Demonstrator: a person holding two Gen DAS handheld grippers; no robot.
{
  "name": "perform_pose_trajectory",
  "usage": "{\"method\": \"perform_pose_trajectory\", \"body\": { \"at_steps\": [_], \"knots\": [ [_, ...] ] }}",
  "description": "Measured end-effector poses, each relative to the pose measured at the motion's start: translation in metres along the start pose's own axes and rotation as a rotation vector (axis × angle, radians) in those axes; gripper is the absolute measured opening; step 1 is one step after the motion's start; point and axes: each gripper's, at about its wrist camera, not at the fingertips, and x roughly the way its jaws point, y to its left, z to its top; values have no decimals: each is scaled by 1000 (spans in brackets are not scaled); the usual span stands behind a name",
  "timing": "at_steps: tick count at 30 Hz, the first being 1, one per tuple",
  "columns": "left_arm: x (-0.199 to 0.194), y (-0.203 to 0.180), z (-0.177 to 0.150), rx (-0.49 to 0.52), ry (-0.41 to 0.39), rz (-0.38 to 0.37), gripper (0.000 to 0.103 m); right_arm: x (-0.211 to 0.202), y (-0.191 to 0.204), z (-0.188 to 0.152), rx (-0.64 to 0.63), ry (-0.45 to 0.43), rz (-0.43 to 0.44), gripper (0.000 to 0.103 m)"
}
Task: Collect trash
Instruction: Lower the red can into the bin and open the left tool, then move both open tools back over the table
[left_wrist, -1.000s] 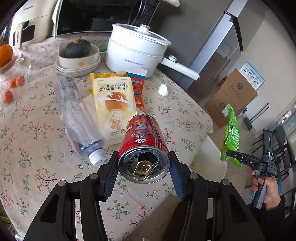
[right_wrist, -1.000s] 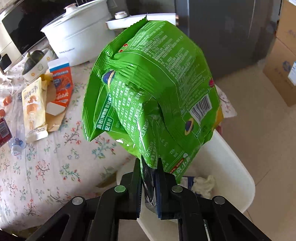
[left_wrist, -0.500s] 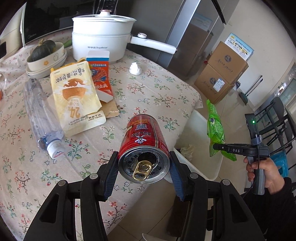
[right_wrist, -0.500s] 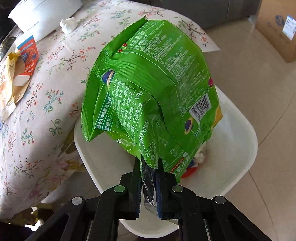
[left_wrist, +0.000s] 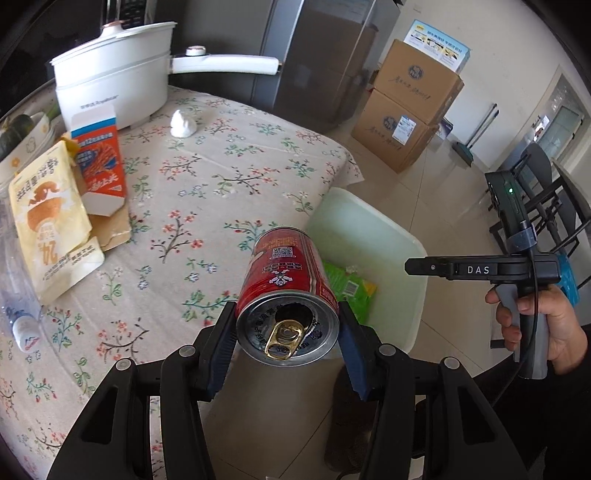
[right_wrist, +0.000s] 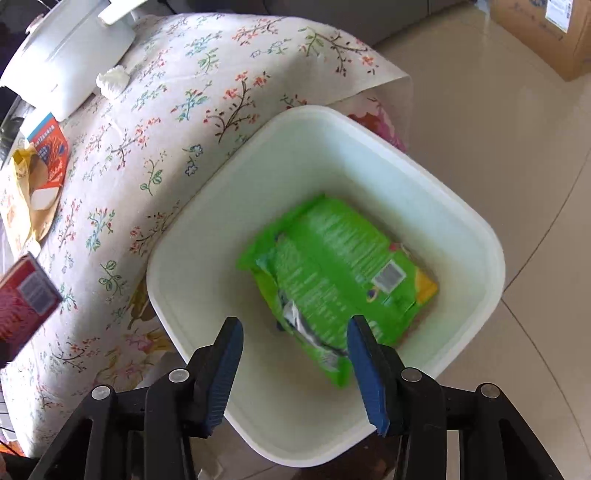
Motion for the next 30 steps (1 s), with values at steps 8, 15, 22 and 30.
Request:
{"method": "perform_pose_trajectory", "body": {
  "at_steps": [8, 15, 22, 30],
  "knots": [
    [56, -36, 14, 43, 67, -10, 55, -18, -14, -8, -28, -31, -59, 58],
    [88, -47, 20, 61, 86, -19, 55, -28, -28, -11, -29, -54, -95, 63],
    [85, -46, 23, 68, 83, -7, 73, -32, -32, -12, -22, -63, -100, 65],
    [52, -20, 19, 22, 60, 23, 79, -33, -26, -10, -33, -73, -107, 67]
  ]
}}
